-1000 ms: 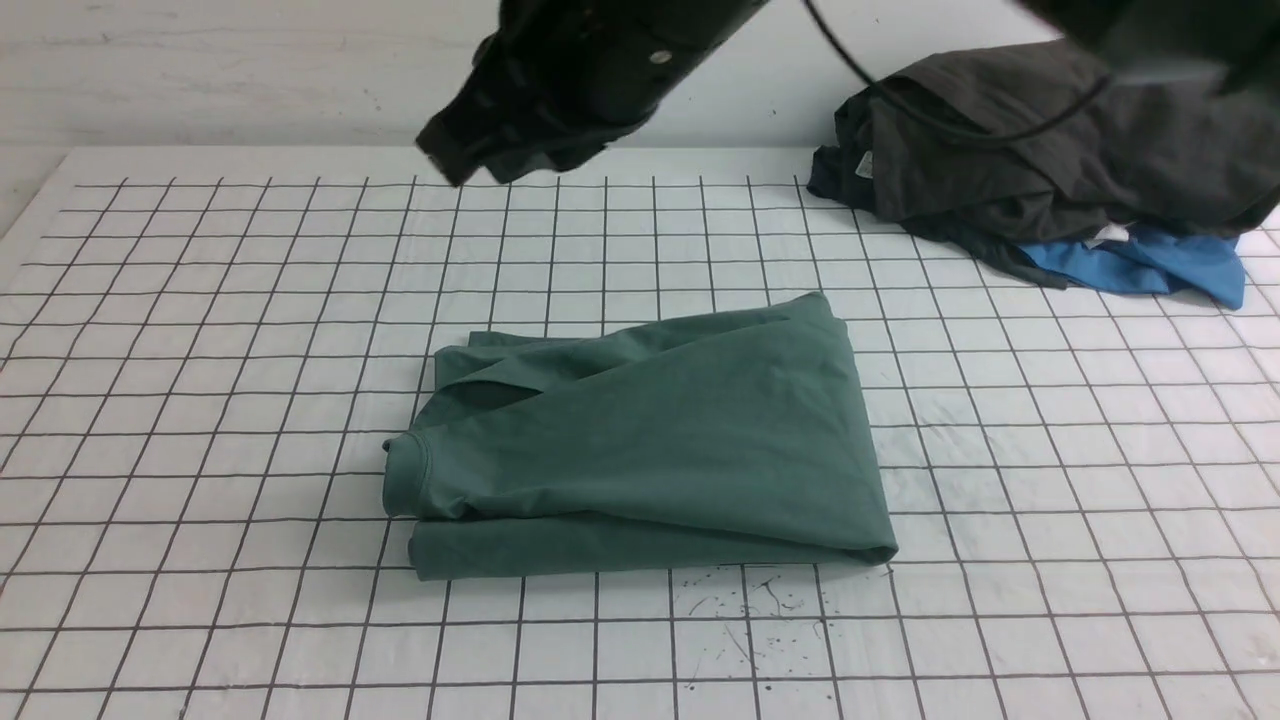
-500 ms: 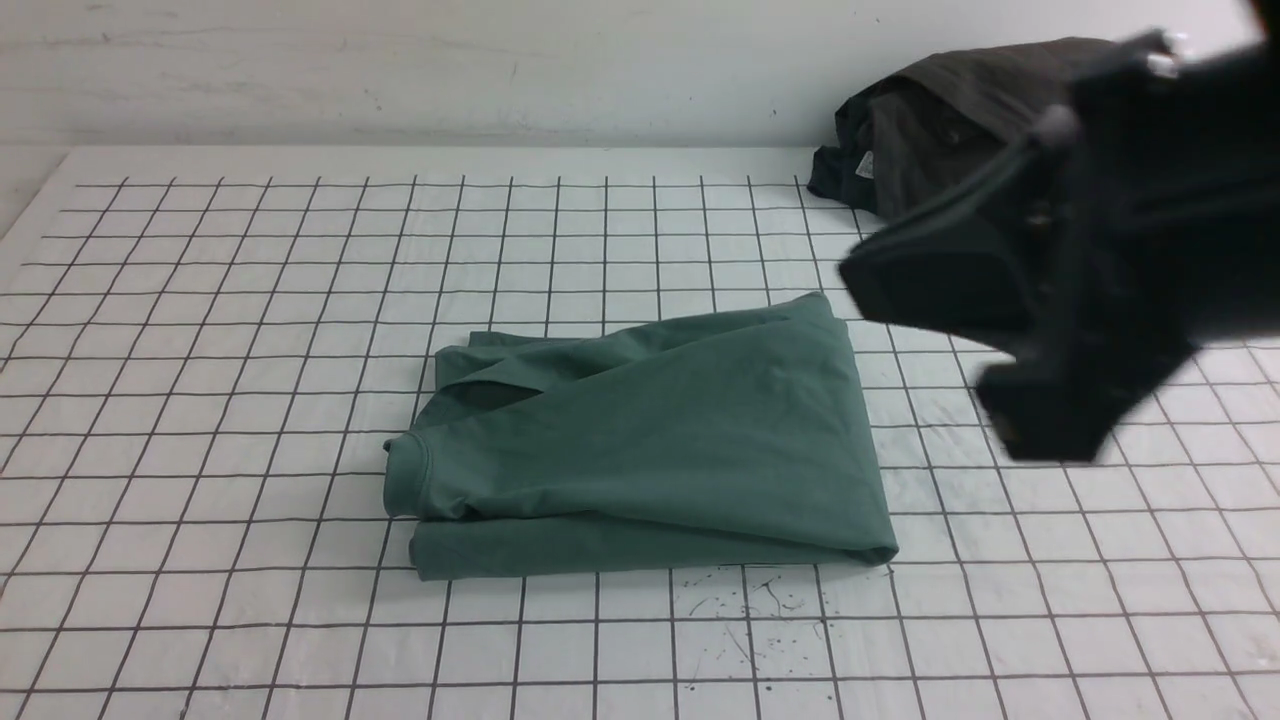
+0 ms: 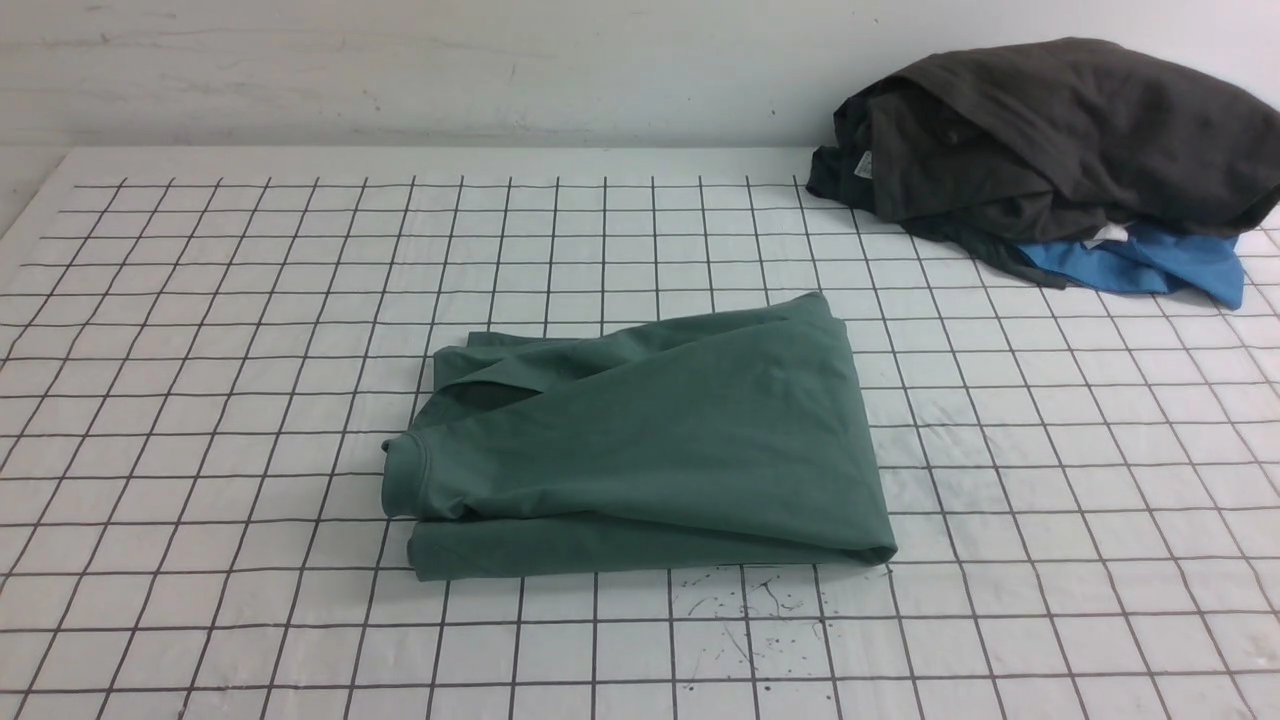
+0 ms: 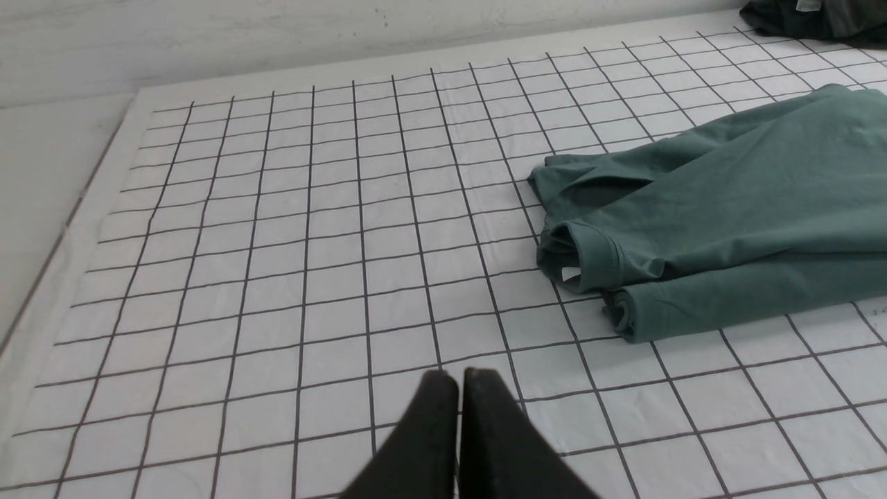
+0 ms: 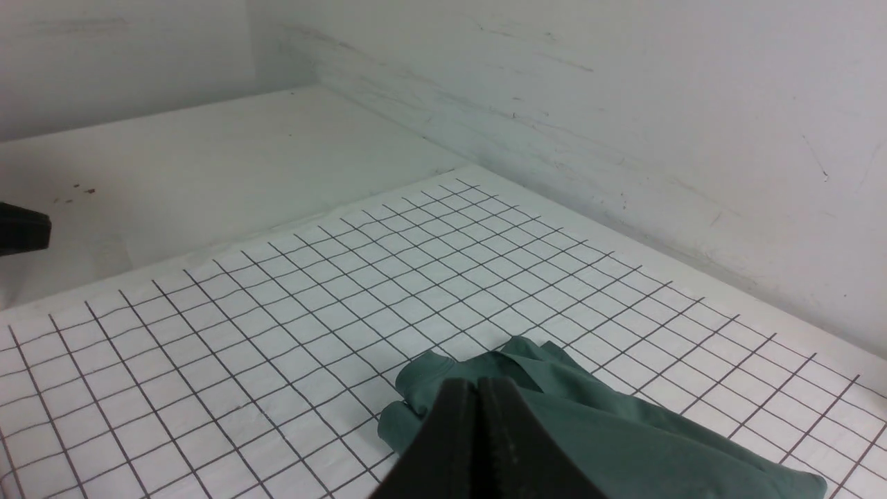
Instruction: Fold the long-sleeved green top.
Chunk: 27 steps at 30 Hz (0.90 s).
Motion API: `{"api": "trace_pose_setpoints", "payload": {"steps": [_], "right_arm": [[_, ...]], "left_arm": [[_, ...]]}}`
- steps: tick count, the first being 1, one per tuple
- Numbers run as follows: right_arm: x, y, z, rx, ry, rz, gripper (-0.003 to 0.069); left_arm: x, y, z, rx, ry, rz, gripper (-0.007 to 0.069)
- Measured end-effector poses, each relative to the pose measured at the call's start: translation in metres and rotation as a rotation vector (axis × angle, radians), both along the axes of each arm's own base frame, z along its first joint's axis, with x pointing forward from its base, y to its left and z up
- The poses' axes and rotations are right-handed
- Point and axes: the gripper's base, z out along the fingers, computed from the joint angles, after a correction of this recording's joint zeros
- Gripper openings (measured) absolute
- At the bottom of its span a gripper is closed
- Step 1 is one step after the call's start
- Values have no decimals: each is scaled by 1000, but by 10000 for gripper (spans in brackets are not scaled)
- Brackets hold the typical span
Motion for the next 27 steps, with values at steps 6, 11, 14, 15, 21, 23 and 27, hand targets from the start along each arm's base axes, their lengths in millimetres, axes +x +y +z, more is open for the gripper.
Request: {"api": "trace_pose_setpoints", "payload": {"steps": [6, 11, 14, 15, 21, 23, 27], "right_arm": [[-1, -1, -2, -1, 3, 0, -14], [0, 1, -8, -22, 22, 1, -14], [1, 1, -11, -31, 31, 2, -14], [1, 1, -11, -31, 31, 2, -14], [6, 5, -30, 15, 61, -13, -14], [11, 1, -51, 81, 84, -88, -14], [16, -14, -94, 175, 135, -257, -14]], "left_arm": [[0, 0, 0, 0, 0, 0, -7], [0, 0, 0, 0, 0, 0, -7], [0, 0, 0, 0, -1, 0, -7], [0, 0, 0, 0, -1, 0, -7], [0, 0, 0, 0, -1, 0, -7], [0, 0, 0, 0, -1, 0, -7], [0, 0, 0, 0, -1, 0, -7]]}}
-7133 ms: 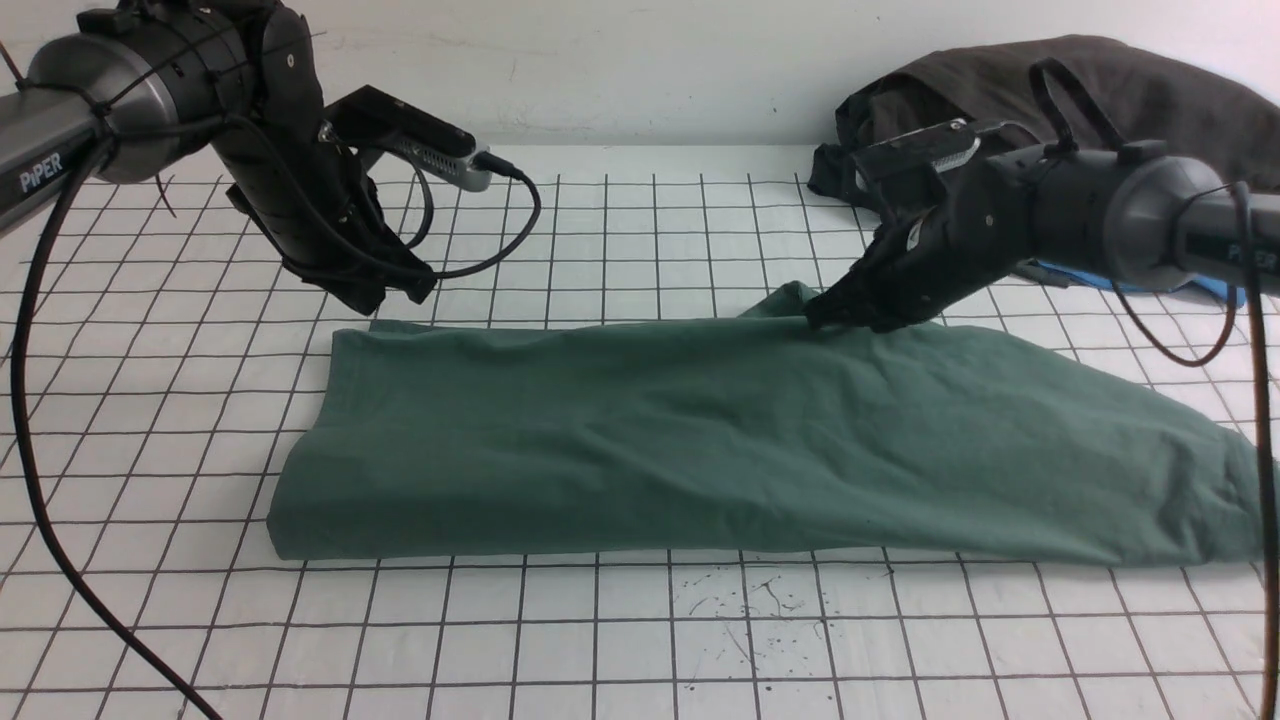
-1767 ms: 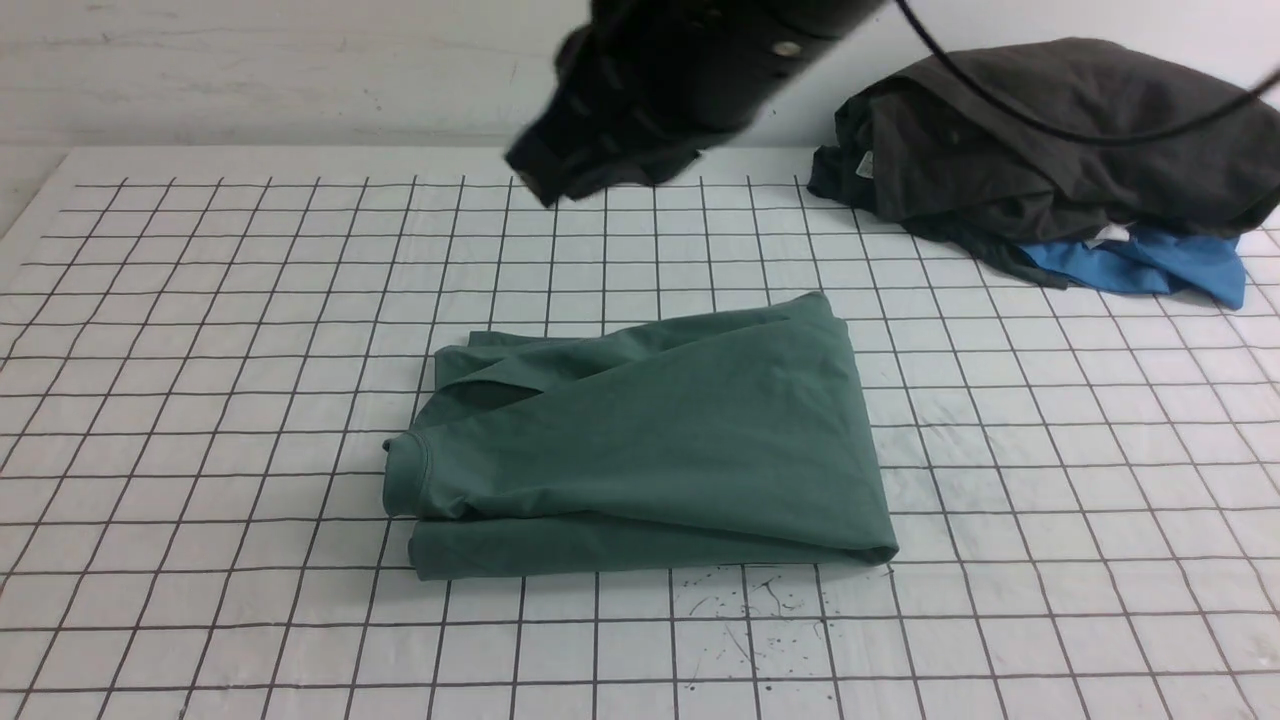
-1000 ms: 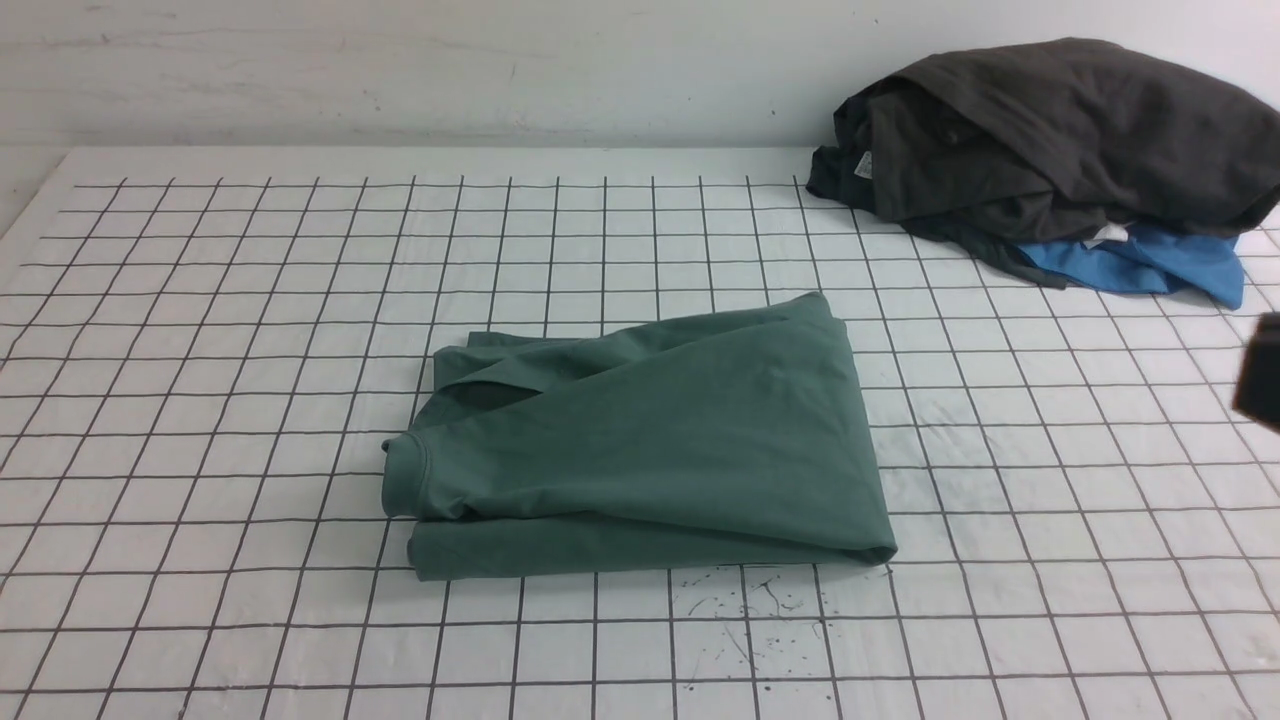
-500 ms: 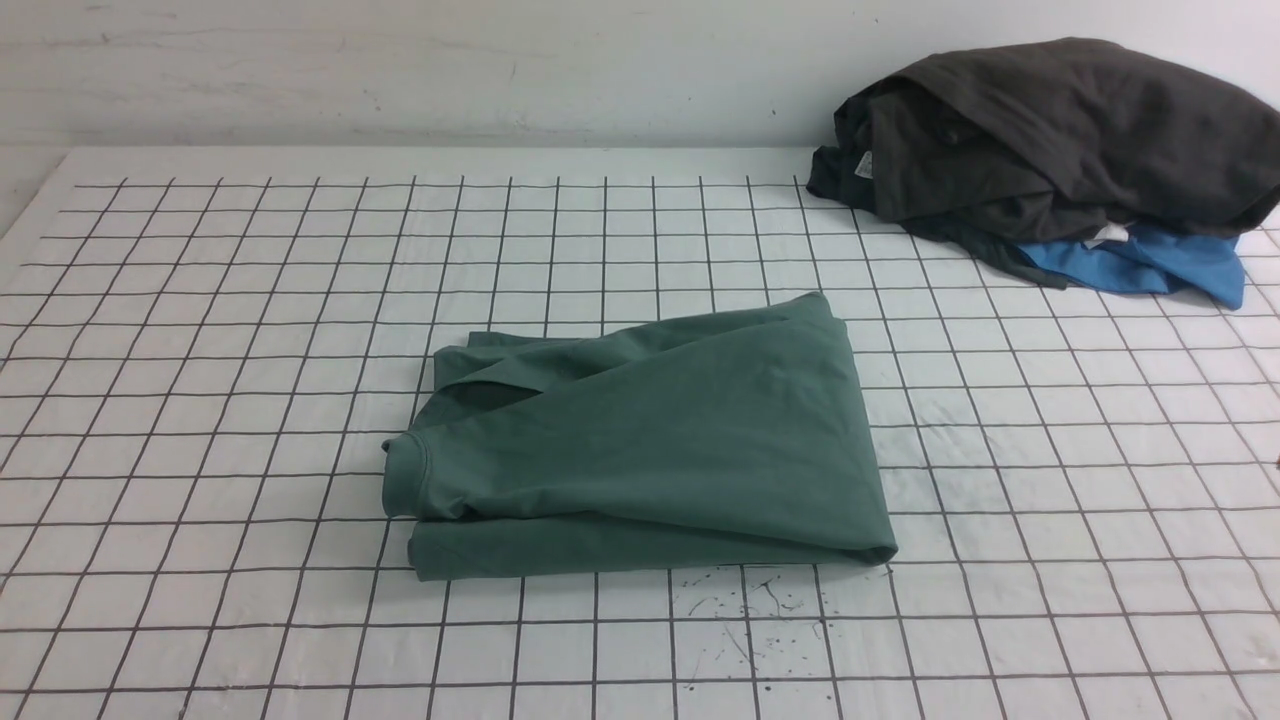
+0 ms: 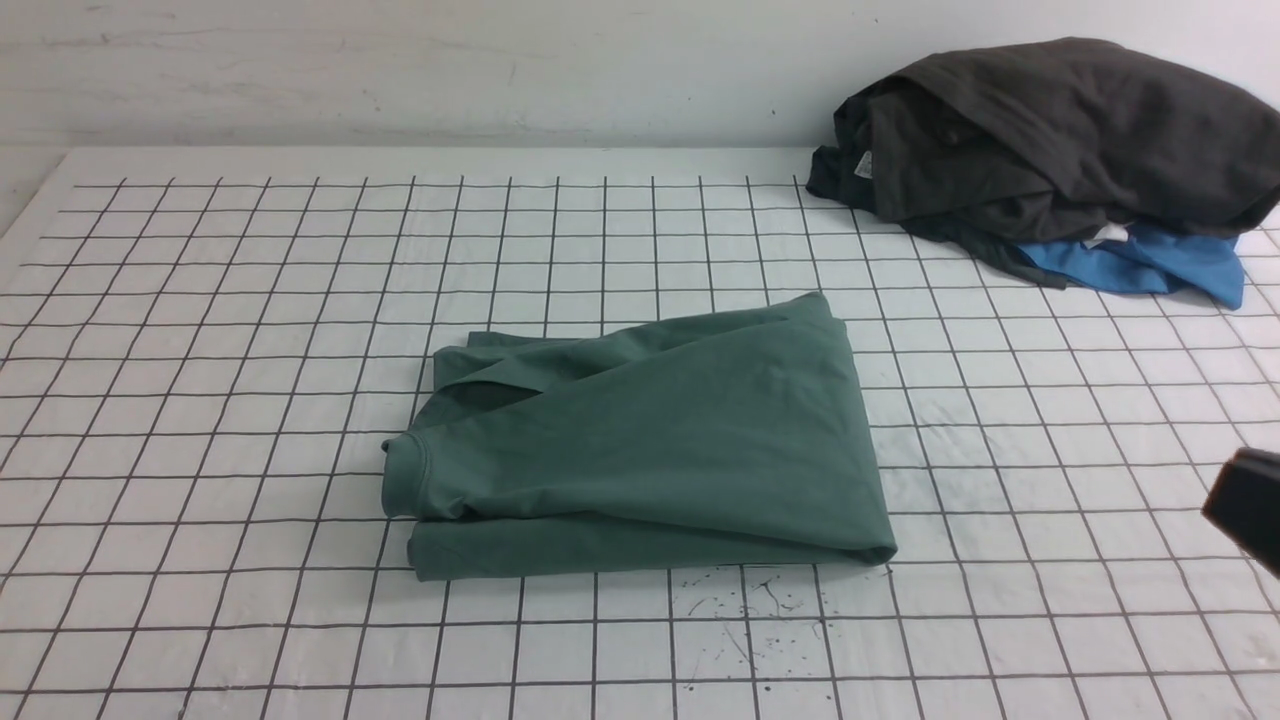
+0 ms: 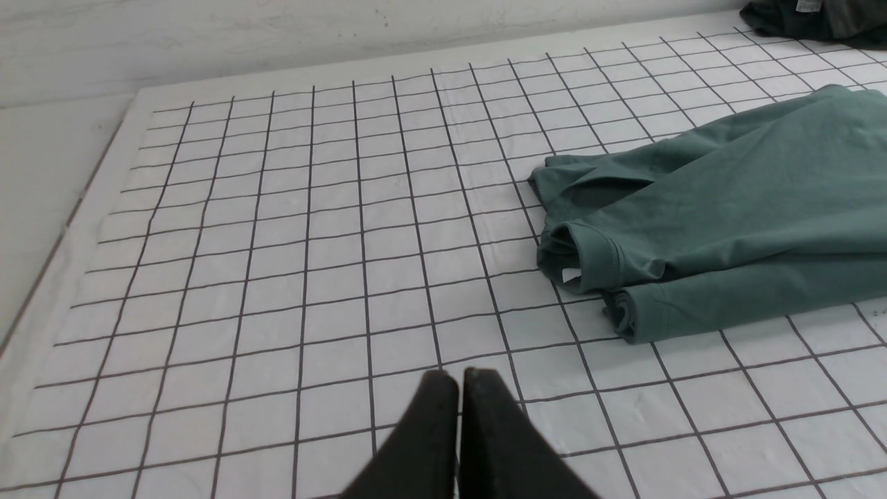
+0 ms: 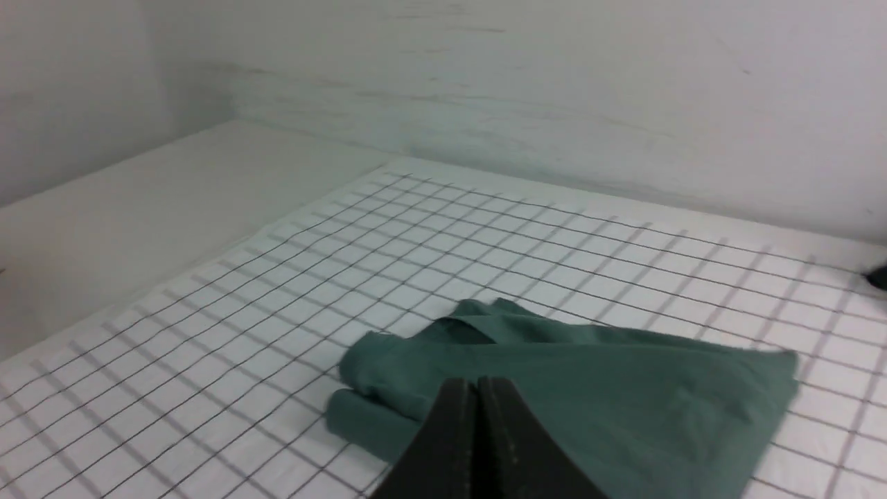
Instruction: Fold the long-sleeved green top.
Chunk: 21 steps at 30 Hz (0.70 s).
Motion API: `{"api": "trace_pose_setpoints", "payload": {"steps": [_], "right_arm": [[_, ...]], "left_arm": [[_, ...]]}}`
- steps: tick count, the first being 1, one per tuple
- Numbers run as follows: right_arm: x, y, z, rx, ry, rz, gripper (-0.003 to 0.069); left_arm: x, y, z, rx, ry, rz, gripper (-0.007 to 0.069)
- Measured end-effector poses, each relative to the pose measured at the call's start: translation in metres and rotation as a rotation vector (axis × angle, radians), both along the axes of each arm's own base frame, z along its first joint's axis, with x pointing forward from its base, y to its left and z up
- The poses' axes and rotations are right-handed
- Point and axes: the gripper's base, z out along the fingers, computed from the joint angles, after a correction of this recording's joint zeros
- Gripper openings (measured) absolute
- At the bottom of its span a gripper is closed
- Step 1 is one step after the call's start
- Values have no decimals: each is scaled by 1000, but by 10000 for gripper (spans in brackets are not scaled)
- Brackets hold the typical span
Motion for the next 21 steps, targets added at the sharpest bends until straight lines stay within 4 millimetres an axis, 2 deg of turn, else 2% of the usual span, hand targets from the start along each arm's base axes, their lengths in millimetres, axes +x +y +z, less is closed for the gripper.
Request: {"api": "trace_pose_setpoints", "payload": {"steps": [2, 3, 4, 5, 6, 10, 16, 21], "right_arm": [[-1, -11, -22, 27, 11, -100, -14], [-2, -13, -27, 28, 13, -122, -14], [-4, -22, -49, 24, 28, -221, -14], [-6, -24, -50, 22, 18, -231, -14], [-9, -31, -65, 4, 6, -314, -14], [-18, -44, -94, -50, -45, -471, -14], [-19, -54, -125, -110, 26, -634, -14], [-19, -56, -130, -117, 46, -667, -14]], "left_arm": [[0, 0, 0, 0, 0, 0, -7], [0, 0, 0, 0, 0, 0, -7], [0, 0, 0, 0, 0, 0, -7], [0, 0, 0, 0, 0, 0, -7], [0, 0, 0, 0, 0, 0, -7], [0, 0, 0, 0, 0, 0, -7], [0, 0, -1, 0, 2, 0, -7], [0, 0, -1, 0, 2, 0, -7]]}}
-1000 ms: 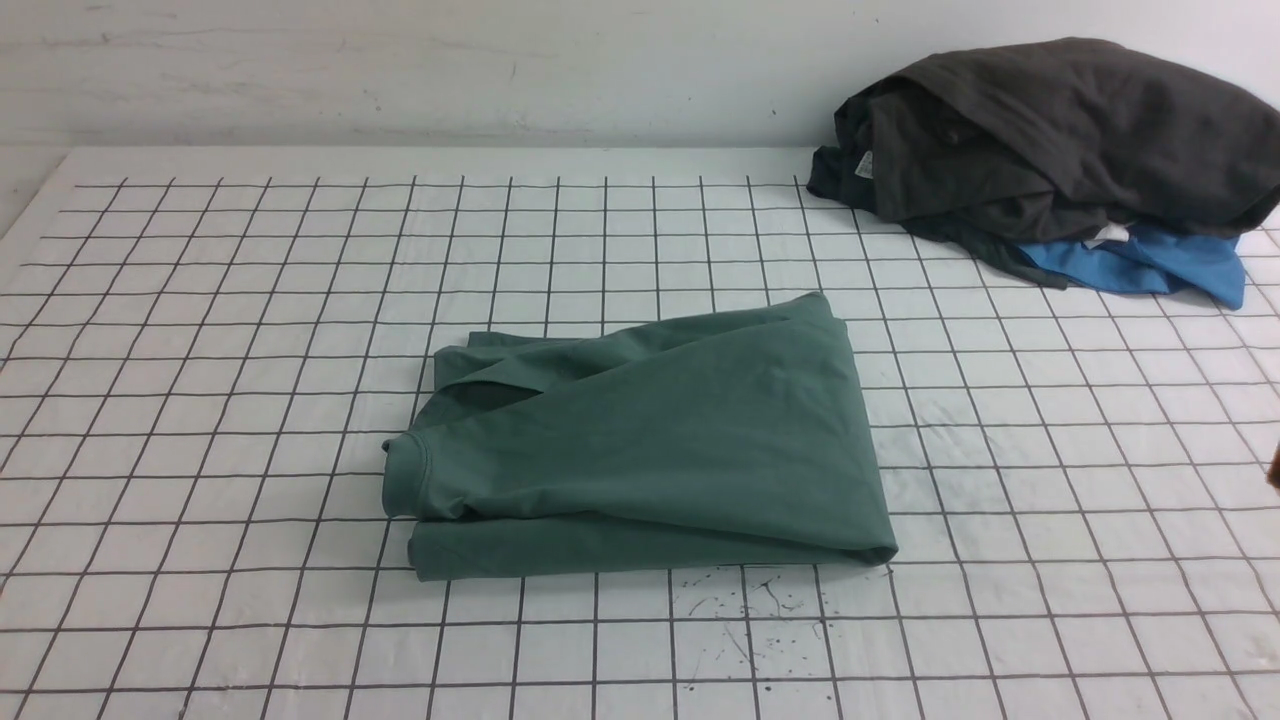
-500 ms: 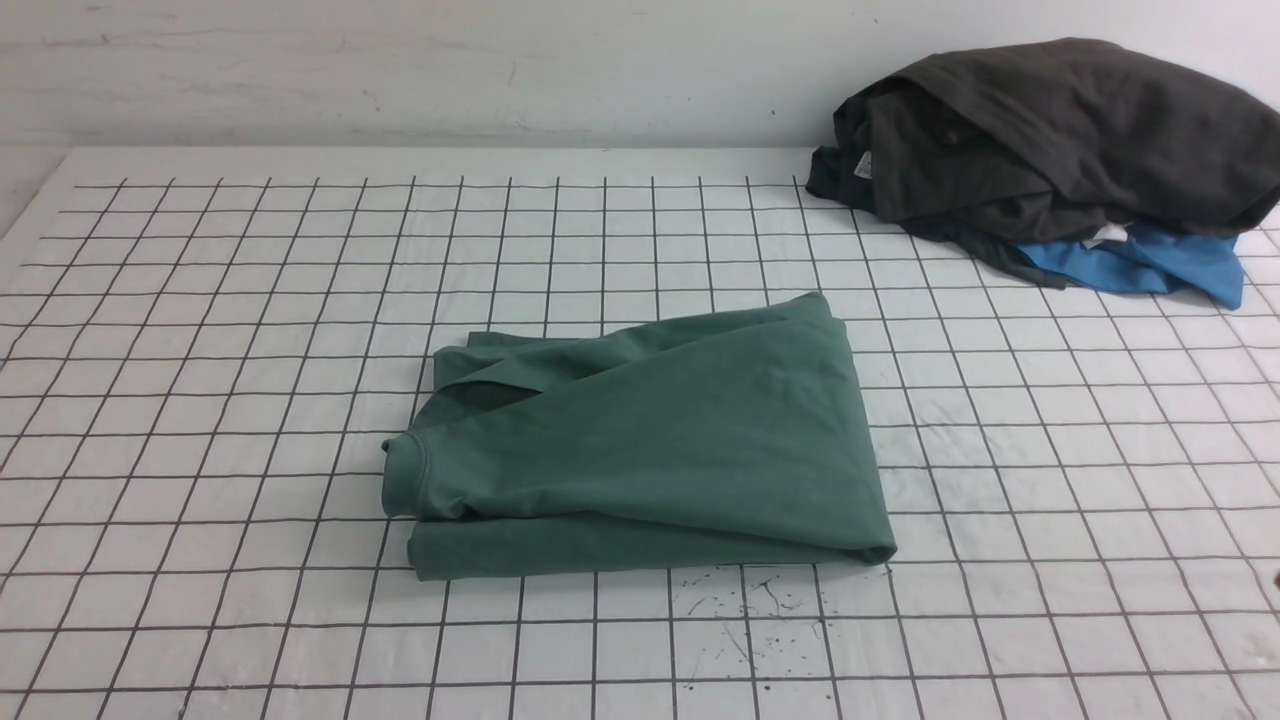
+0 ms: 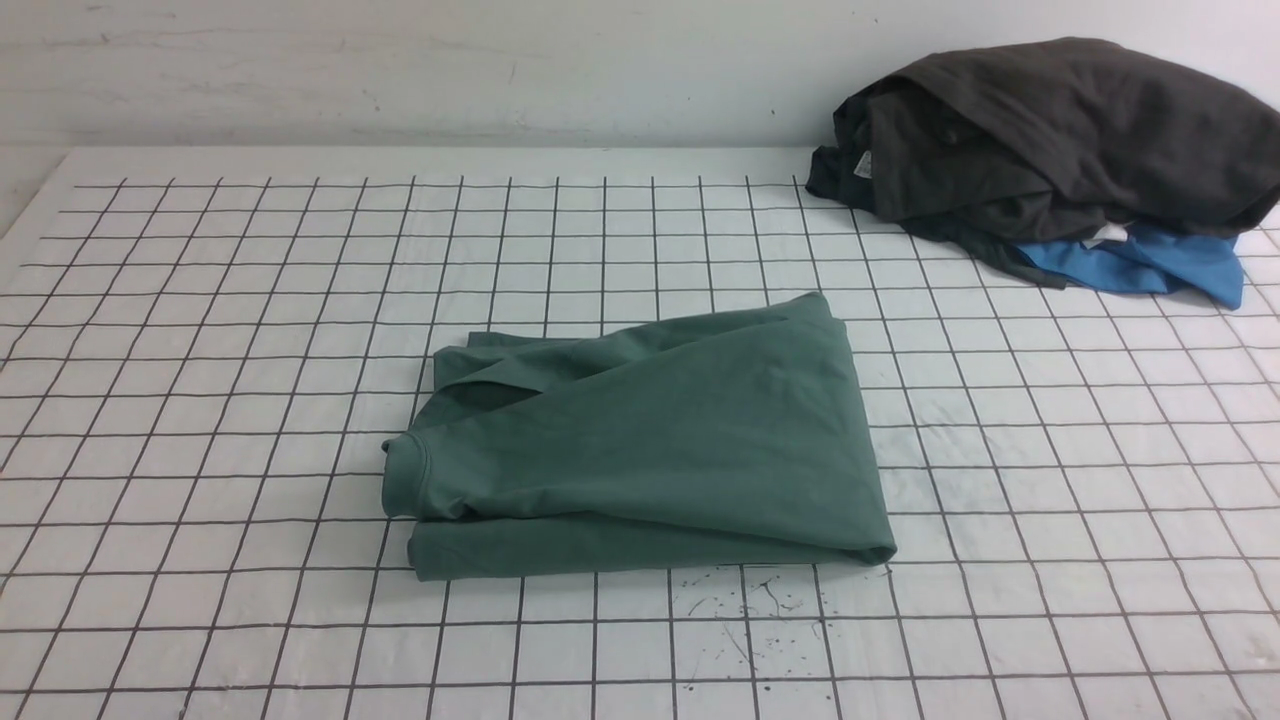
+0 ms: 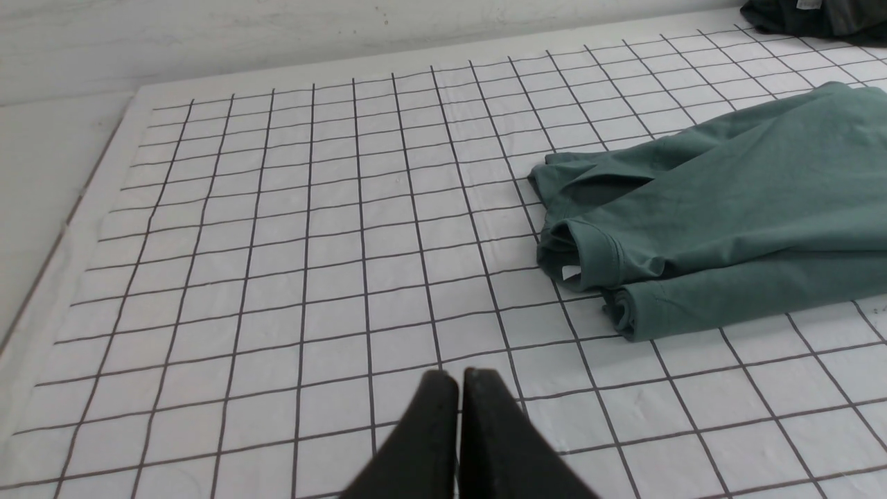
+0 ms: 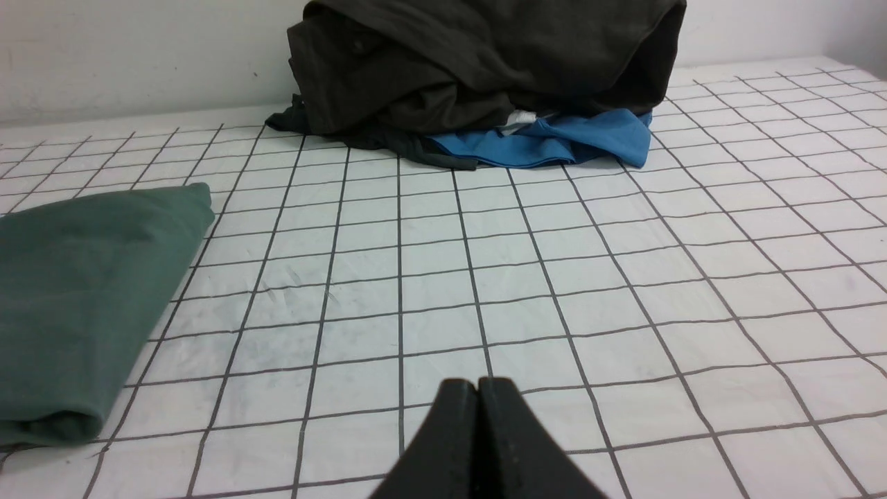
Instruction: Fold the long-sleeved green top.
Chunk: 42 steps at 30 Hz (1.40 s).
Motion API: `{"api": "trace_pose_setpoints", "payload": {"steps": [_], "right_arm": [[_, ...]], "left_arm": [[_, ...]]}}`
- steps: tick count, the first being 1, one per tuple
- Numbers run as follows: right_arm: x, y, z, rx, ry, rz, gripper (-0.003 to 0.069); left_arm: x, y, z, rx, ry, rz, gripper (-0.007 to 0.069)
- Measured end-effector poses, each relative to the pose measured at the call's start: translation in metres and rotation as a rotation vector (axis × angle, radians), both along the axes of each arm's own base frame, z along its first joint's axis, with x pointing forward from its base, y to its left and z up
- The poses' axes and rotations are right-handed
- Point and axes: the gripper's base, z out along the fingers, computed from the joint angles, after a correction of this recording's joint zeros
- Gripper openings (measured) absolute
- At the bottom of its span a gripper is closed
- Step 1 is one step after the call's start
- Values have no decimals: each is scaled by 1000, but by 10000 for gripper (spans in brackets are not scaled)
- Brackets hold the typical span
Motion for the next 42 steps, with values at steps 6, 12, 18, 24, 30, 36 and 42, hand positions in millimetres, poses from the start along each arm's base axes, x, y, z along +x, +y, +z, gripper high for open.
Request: {"api": "trace_pose_setpoints", "payload": {"steps": [6, 12, 18, 24, 30, 36, 42], "right_arm": [[0, 0, -1, 0, 6, 0, -14], [0, 0, -1, 0, 6, 0, -14], [0, 0, -1, 0, 6, 0, -14], [0, 0, -1, 0, 6, 0, -14], [0, 0, -1, 0, 6, 0, -14], [0, 0, -1, 0, 6, 0, -14], [0, 0, -1, 0, 6, 0, -14]], "left_arm": [[0, 0, 0, 0, 0, 0, -7], [0, 0, 0, 0, 0, 0, -7], [0, 0, 0, 0, 0, 0, -7], [0, 0, 0, 0, 0, 0, -7], [0, 0, 0, 0, 0, 0, -7], [0, 0, 0, 0, 0, 0, -7], [5, -2, -7, 0, -1, -2, -7]]}}
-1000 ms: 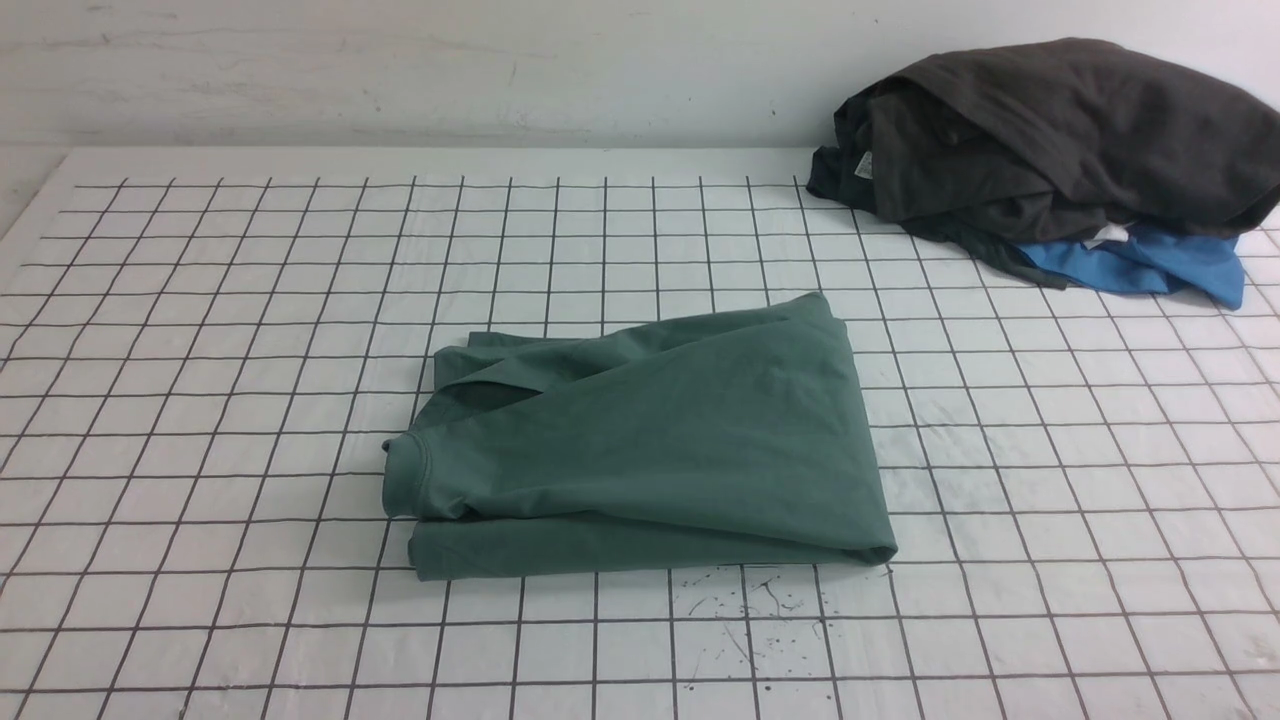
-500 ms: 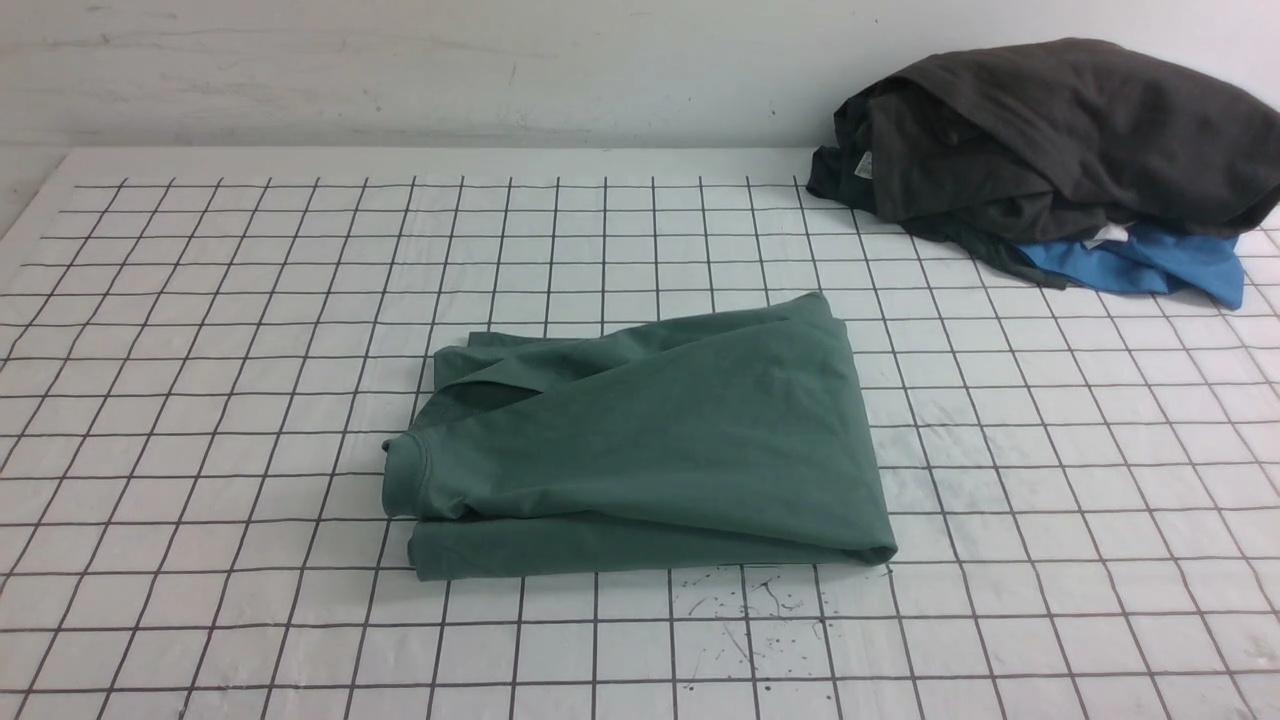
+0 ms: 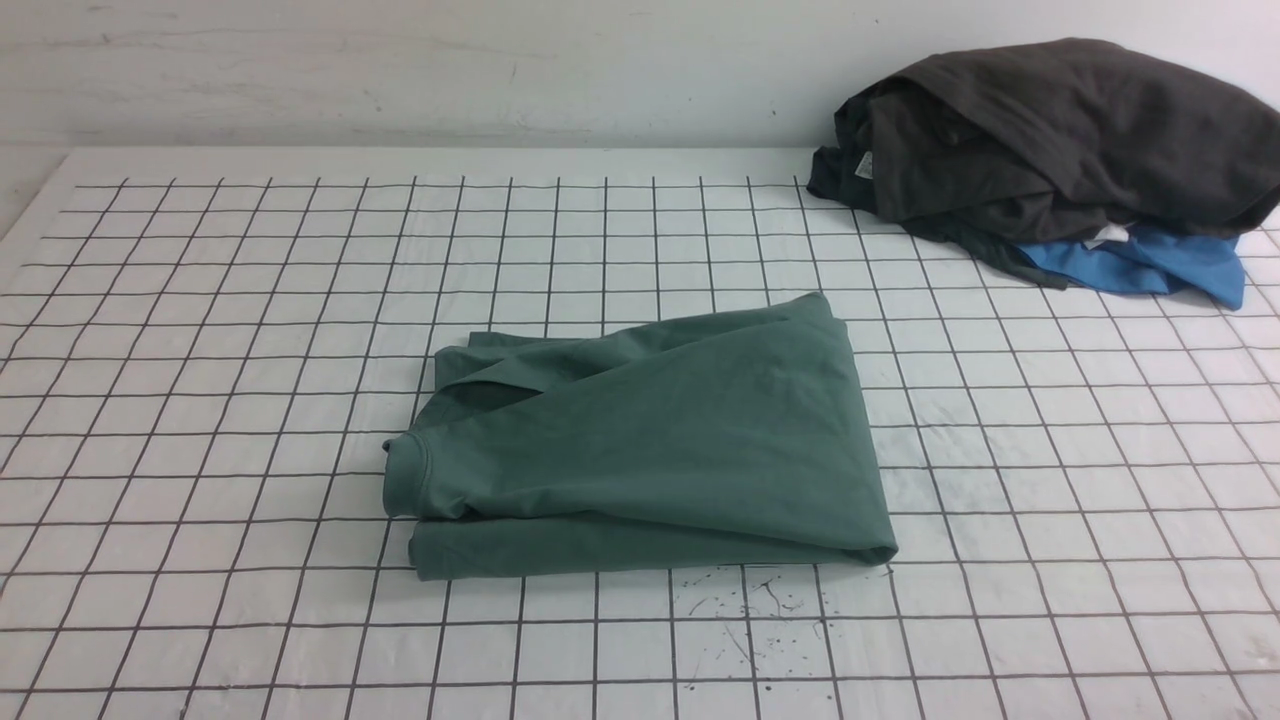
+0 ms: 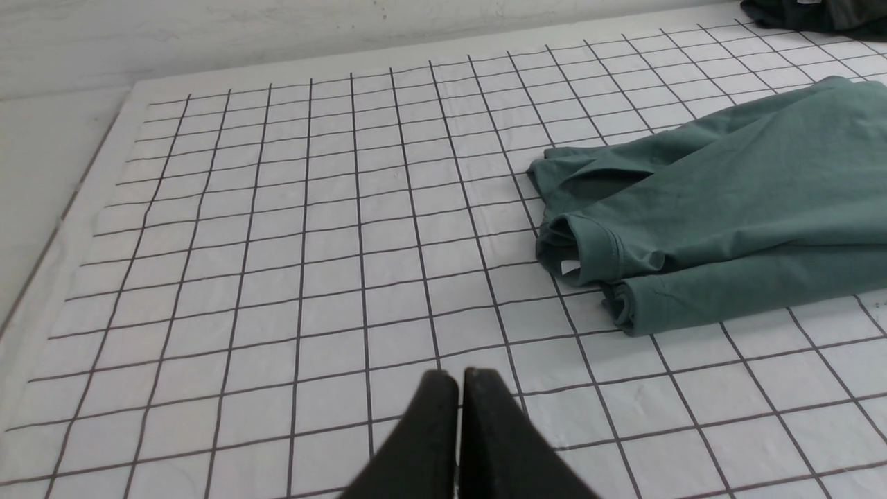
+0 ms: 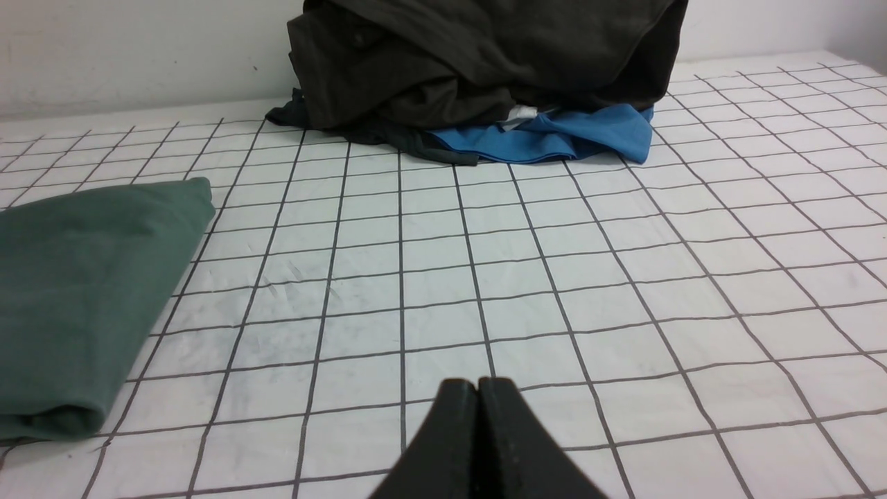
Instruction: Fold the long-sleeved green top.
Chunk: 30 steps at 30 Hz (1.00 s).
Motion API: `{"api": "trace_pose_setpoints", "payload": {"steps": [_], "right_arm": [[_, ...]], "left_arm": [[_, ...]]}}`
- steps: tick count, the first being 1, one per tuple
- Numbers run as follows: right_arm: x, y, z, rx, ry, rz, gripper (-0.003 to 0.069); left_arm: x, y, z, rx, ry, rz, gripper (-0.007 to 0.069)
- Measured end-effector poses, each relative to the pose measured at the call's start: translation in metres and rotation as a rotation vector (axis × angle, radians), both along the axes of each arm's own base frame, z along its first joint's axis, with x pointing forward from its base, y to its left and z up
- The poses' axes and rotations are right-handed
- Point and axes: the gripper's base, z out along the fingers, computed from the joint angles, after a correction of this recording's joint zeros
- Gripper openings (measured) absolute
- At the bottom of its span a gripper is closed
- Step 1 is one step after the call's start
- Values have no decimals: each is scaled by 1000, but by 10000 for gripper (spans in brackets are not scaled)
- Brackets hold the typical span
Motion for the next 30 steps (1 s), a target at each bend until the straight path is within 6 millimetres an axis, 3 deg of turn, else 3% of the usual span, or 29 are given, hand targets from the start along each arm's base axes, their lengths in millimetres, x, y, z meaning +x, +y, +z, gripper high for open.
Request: {"api": "trace_pose_setpoints", "payload": {"steps": [8, 14, 18, 30], "right_arm": [[0, 0, 0, 0, 0, 0, -14], [0, 0, 0, 7, -1, -1, -14], [0, 0, 0, 13, -1, -2, -14], [0, 0, 0, 14, 0, -3, -14]], "left_arm": [[28, -8, -26, -64, -173, 90, -7], [44, -7, -77, -31, -139, 159, -7], [46, -7, -100, -1, -72, 151, -7], [46, -8, -103, -14, -56, 153, -7]]}}
